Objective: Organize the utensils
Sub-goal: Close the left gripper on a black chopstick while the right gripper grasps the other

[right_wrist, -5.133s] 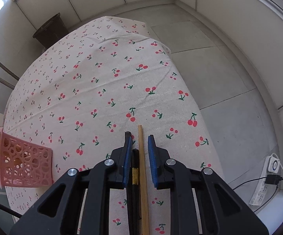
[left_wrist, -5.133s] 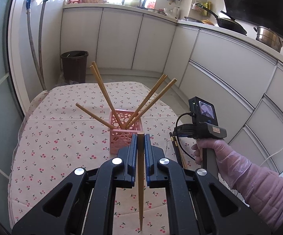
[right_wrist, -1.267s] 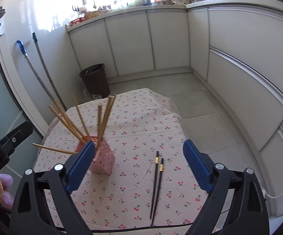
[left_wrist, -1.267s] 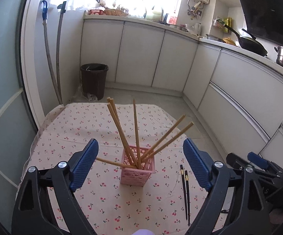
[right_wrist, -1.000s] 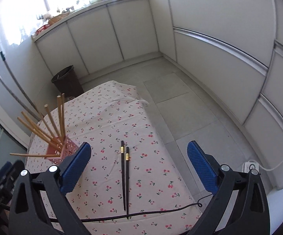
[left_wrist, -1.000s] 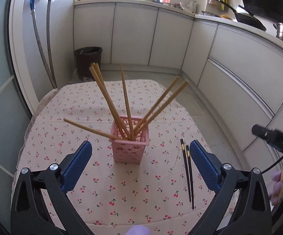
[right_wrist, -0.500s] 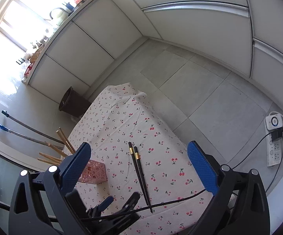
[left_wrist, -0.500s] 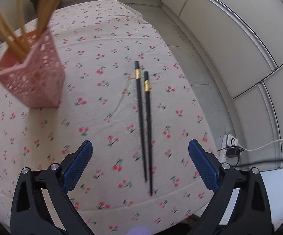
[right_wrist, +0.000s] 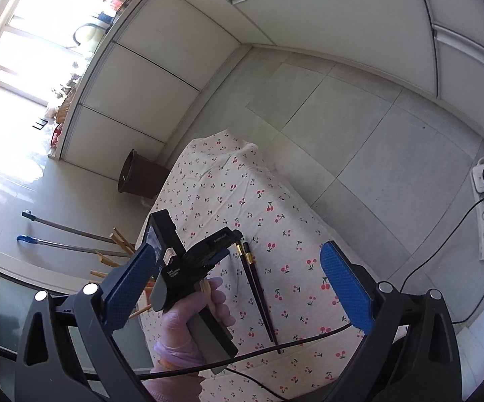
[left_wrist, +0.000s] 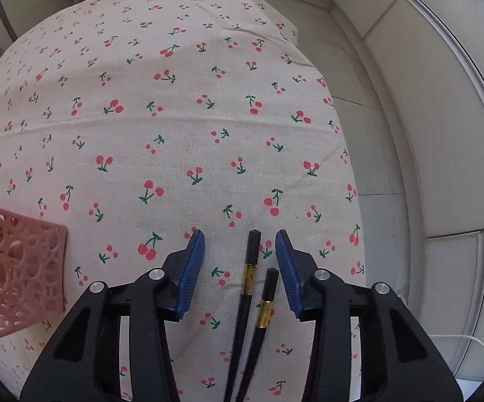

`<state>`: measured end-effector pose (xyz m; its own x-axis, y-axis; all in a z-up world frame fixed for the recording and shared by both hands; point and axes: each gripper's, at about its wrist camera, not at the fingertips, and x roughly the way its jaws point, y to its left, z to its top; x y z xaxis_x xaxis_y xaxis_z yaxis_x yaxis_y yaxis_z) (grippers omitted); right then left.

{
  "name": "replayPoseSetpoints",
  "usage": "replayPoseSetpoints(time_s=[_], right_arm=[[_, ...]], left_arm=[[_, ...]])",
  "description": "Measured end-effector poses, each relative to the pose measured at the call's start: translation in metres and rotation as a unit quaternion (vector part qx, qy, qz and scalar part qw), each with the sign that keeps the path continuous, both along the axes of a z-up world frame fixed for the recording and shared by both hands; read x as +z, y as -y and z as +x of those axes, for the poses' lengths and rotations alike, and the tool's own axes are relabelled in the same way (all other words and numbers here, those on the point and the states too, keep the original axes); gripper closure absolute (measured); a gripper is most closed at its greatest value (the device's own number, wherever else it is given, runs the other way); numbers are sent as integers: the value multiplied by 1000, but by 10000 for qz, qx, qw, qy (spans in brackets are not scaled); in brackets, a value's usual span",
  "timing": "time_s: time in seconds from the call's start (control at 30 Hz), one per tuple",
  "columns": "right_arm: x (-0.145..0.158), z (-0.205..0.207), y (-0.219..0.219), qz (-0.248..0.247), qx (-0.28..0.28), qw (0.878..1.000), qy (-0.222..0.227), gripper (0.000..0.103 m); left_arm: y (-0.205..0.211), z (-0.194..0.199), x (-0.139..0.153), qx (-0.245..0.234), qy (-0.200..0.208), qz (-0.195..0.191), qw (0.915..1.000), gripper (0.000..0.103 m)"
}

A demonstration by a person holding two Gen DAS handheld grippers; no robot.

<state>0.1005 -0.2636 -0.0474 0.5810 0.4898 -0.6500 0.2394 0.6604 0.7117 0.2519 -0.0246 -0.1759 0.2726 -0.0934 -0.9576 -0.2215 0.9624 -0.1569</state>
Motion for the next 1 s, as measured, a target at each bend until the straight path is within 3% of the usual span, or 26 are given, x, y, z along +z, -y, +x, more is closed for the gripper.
replayPoseSetpoints(time_s=[0.13, 0.23, 0.47, 0.6, 0.83, 1.0], right_arm=[[-3, 2, 1, 69, -11, 10000, -55, 7], [-6, 4, -4, -57, 37, 9999, -117, 7], [-31, 19, -24, -502, 258, 9967, -580, 7], [-50, 32, -50, -963, 541, 9902, -860, 7], [-92, 57, -105, -1465, 1106, 9754, -1217, 7], [-106, 69, -128, -1707, 1177, 9703, -1244, 7]], left_arm=[[12, -4, 0, -229, 47, 631, 9977, 80], [19, -14, -1, -398, 132, 809, 9958, 96], [4, -59, 5, -553, 335, 406, 9971, 97], [-15, -103, 18, -613, 675, 270, 9955, 97], [-51, -168, 57, -533, 1156, 153, 9917, 97], [-83, -203, 86, -349, 1556, 161, 9871, 97]])
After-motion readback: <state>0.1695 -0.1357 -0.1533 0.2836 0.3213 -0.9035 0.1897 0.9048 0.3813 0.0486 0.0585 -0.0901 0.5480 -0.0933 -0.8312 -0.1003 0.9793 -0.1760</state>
